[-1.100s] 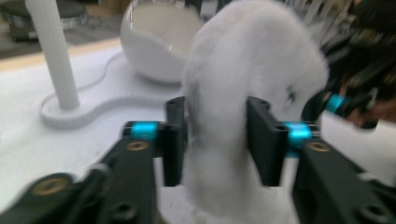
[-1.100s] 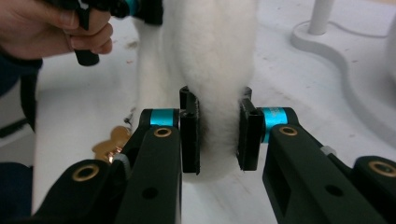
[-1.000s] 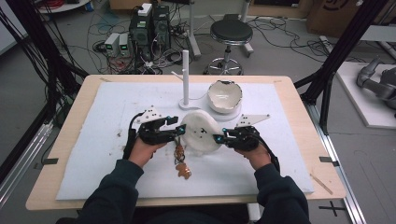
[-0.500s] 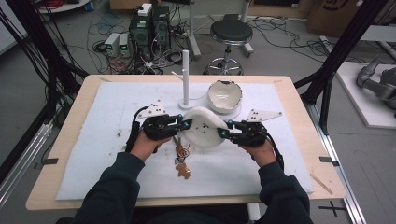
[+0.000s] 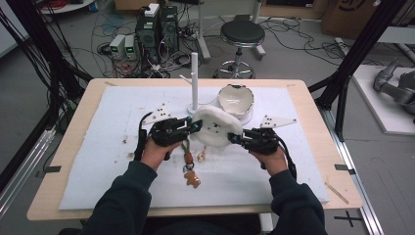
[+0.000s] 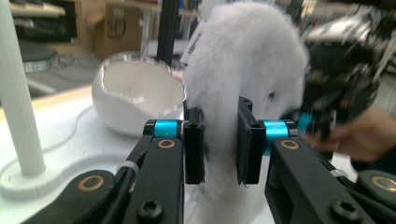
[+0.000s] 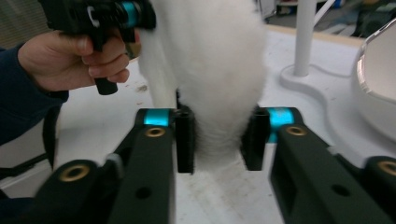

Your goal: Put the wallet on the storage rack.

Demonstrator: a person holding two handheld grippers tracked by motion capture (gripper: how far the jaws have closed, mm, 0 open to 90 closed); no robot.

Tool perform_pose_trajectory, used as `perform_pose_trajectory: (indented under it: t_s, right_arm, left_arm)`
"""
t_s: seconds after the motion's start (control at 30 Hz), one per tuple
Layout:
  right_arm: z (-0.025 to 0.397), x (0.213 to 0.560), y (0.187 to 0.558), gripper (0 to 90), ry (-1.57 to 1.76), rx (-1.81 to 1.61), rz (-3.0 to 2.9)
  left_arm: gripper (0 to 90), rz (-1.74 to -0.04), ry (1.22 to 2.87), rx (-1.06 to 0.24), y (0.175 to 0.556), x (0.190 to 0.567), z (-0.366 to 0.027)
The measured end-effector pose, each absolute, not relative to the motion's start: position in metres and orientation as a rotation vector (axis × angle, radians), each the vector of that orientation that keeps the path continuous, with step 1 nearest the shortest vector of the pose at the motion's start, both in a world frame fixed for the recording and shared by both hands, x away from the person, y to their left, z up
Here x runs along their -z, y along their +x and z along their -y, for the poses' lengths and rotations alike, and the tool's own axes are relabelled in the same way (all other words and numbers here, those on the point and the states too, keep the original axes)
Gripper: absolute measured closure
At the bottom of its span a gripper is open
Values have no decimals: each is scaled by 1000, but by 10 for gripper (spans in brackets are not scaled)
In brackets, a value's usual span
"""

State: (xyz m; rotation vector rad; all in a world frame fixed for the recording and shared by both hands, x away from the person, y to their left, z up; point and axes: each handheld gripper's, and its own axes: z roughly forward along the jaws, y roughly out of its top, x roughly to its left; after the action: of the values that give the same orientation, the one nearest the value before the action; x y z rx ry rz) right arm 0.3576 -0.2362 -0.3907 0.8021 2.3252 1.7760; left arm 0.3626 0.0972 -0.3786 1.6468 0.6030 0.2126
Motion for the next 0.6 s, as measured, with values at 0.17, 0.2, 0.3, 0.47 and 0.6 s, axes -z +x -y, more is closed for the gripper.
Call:
perform_pose_trajectory:
  t_s: [0.17,0.2,0.3,0.47,0.6]
  right_arm:
    - [243,388,356,726,821,-1792,-2275]
    - [243,388,356,726,821,-1792,-2275]
    - [240,388,356,670,815,-1816,-2266]
    - [239,388,356,730,804,-1826,-2271]
    - [241,387,355,733,828,-1863,-2246]
  left_arm:
    - [743,-617,1769,-193,362,390,-92]
    - [743,-625,1763,-184,362,392,-92]
    - [747,-618,1758,-183,362,392,-92]
    - [745,-623,1757,-184,362,391,-92]
    - [743,-626,1772,-192,362,393,-89]
